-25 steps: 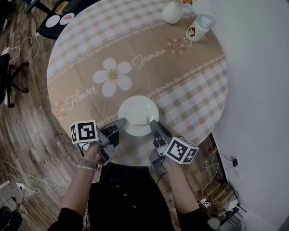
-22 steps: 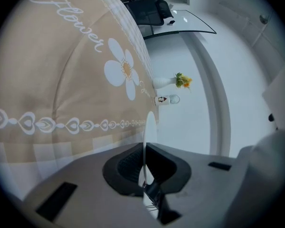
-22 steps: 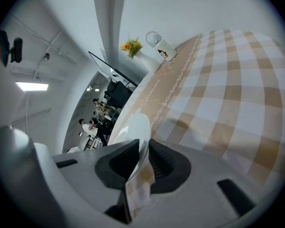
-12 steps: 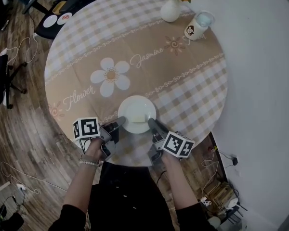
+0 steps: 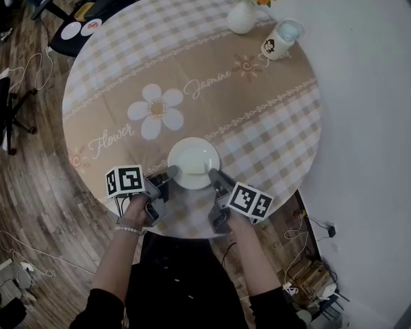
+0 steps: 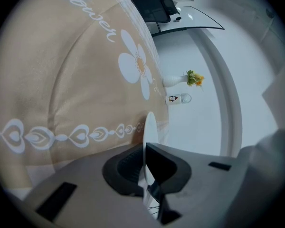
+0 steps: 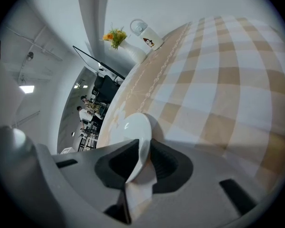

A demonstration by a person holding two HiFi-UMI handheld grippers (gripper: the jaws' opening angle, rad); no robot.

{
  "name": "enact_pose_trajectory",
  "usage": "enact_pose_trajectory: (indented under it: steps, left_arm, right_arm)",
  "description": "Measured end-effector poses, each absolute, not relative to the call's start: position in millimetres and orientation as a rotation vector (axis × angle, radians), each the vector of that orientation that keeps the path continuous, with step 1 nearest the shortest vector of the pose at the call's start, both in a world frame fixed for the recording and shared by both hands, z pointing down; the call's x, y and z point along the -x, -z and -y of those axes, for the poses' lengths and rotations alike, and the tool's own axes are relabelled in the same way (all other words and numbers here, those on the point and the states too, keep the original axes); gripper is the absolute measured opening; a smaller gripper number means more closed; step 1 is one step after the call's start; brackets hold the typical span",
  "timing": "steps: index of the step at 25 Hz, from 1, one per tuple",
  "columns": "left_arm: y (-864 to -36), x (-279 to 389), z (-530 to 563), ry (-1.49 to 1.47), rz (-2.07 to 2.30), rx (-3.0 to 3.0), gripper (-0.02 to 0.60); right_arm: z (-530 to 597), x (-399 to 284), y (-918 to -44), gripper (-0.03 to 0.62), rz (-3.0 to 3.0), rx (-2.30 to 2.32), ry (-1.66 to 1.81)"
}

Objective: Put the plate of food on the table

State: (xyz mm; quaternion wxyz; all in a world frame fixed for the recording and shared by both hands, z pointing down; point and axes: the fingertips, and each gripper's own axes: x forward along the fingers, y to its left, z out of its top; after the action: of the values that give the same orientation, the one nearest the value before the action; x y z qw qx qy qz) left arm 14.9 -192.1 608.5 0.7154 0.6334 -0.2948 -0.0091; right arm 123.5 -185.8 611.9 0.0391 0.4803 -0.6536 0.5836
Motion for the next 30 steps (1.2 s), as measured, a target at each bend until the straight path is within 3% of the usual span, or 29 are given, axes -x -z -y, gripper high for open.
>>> enact_pose_trajectory:
  steps: [6, 16, 22, 30]
  left_arm:
    - [-609.1, -16.4, 196.0, 0.019, 0.666, -1.410, 0.008]
    - [-610.8, -22.8, 195.4, 0.011, 0.664, -1.422, 0.008]
    - [-611.8, -22.4, 195.5, 0.015, 0.661, -1.414, 0.008]
    - [-614.1, -22.4, 196.2, 0.015, 0.658, -1.411, 0.009]
  right_arm:
    - [186.3, -121.3, -609.8, 0.092, 2.019, -1.455, -1.688]
    - [172.0, -141.2, -606.2, 0.092, 2.015, -1.489, -1.527]
    - [165.1, -119.6, -577.6, 0.086, 2.190, -1.331, -1.166]
    - [137.5, -72.8, -570.2, 0.086, 2.169, -0.871, -0.299]
